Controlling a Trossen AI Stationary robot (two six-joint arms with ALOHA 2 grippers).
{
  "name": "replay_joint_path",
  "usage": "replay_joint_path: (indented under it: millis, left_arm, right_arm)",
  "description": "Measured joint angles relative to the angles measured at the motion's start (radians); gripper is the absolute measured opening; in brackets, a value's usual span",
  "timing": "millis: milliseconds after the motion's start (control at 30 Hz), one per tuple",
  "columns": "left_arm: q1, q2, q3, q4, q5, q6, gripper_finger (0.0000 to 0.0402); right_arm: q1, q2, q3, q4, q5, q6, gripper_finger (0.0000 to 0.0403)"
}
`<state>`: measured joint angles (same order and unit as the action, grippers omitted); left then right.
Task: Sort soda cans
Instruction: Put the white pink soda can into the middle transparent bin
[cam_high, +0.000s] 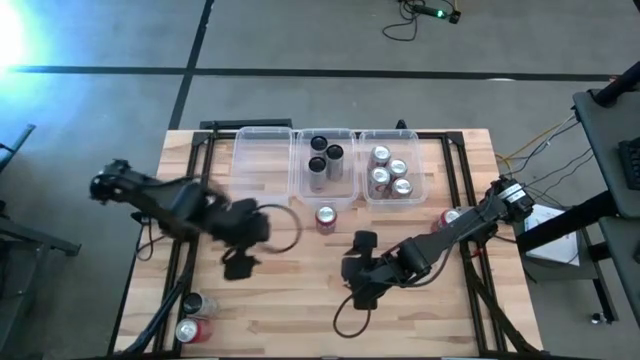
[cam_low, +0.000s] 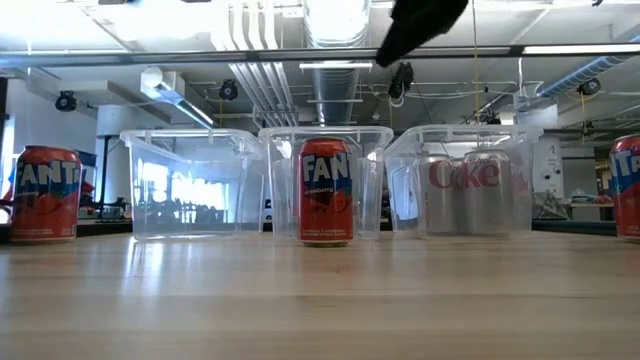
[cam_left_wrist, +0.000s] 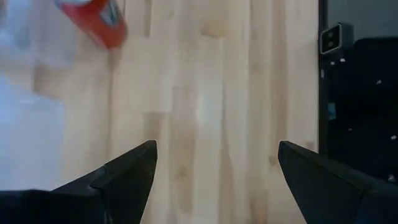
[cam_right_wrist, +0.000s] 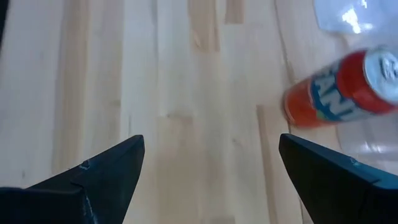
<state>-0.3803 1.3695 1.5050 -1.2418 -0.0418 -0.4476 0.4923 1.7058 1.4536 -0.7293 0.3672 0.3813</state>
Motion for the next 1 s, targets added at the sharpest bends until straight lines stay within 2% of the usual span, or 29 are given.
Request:
replay_joint_path:
  millis: [233,600,767,1000]
  left_arm:
    - [-0.233,-0.144,-0.204,0.096,-0.103,-0.272,0.032]
    - [-0.507,-0.166,-0.346,0.103,-0.106,-0.588,0.032]
    - [-0.588,-0.166,-0.354,0.106,-0.105,-0.718,0.032]
    - [-0.659,-0.152,-0.281,0.104,-0.099,-0.894,0.032]
  right_arm:
    - [-0.002,0.0,0.0,0.106,0.0,-0.027,0.0368]
    - [-0.002,0.0,0.0,0.19,0.001,-0.002,0.0368]
    - [-0.002,0.0,0.0,0.189,0.001,0.0,0.0368]
    - [-0.017,0.0,0.0,0.191,0.01,0.015,0.0368]
